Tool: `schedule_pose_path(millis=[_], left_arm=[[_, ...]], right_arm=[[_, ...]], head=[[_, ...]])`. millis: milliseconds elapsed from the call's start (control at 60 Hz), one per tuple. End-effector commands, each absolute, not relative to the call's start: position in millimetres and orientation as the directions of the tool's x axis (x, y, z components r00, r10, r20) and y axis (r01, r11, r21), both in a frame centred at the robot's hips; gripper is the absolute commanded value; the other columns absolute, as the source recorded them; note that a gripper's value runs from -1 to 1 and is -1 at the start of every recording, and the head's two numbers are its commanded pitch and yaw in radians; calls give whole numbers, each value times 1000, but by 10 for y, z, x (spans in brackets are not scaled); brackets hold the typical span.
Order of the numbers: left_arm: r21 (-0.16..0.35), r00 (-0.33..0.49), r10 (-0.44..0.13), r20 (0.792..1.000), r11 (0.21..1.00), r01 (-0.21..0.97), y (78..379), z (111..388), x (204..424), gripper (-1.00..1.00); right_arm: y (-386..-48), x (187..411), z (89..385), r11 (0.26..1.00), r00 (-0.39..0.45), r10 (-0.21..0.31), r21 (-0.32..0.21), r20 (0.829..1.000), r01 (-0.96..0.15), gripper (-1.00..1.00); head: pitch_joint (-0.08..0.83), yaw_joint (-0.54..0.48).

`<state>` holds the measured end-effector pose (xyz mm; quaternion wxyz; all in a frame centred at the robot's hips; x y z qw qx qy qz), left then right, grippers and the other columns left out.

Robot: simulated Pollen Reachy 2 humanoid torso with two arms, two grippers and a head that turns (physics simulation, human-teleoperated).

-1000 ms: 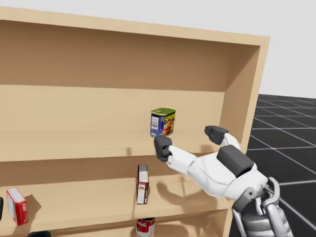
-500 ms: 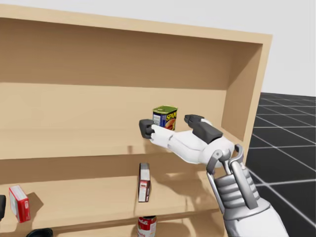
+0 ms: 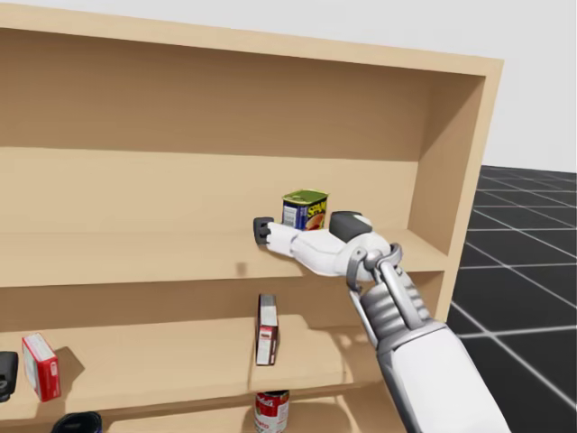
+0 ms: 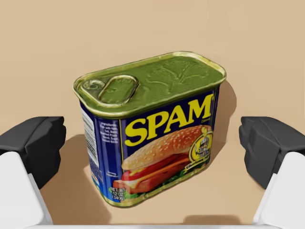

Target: Find the potted meat can on the shelf and bring it to me.

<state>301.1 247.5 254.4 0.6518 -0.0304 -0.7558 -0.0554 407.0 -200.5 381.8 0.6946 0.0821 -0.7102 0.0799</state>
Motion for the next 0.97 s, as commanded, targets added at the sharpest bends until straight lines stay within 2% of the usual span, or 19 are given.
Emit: schedule_pose_path(millis=[17, 33, 50, 67, 117, 233, 550, 667, 767, 817, 967], left_arm=[[44, -149, -27, 988, 992, 118, 2474, 2544, 3009, -1000], [44, -149, -27, 988, 992, 118, 2473, 2544, 3009, -1000], [44, -149, -27, 988, 992, 118, 2473, 2544, 3009, -1000], [45, -149, -27, 988, 992, 117, 2473, 2544, 3010, -1000], [46, -150, -28, 988, 992, 117, 2473, 2544, 3010, -1000], [47, -151, -29, 988, 992, 116, 2471, 2545, 3009, -1000], [49, -152, -32, 988, 992, 112, 2469, 2545, 3010, -1000], [51, -150, -34, 988, 992, 113, 2466, 2542, 3011, -1000], [53, -150, -36, 988, 992, 113, 2463, 2541, 3011, -1000], [53, -150, -36, 988, 992, 113, 2461, 2540, 3010, -1000], [56, -152, -38, 988, 992, 116, 2454, 2538, 3010, -1000]], right_arm=[[-1991, 4183, 3793, 981, 19, 21, -17, 1000, -193, -728], [-1986, 4168, 3782, 985, 9, 26, -24, 1000, -172, -87], [-1986, 4168, 3782, 985, 9, 26, -24, 1000, -172, -87], [-1989, 4177, 3777, 986, 3, 37, -36, 999, -162, 1000], [-1995, 4166, 3783, 984, 19, 19, -15, 1000, -179, 1000], [-2015, 4125, 3807, 985, 7, 23, -22, 1000, -169, 1000], [-2073, 3779, 4093, 989, -119, 31, -47, 992, -139, 1000], [-2059, 3541, 4149, 987, -157, 41, -64, 987, -145, 1000], [-2021, 3180, 4145, 983, -204, 62, -96, 977, -158, 1000], [-2008, 2990, 4142, 981, -228, 56, -96, 972, -169, 1000], [-1948, 2424, 4049, 972, -298, 92, -150, 950, -179, 1000]], head=[[146, -251], [146, -251], [146, -251], [146, -251], [145, -250], [145, -250], [147, -251], [149, -250], [150, -248], [150, -248], [152, -249]])
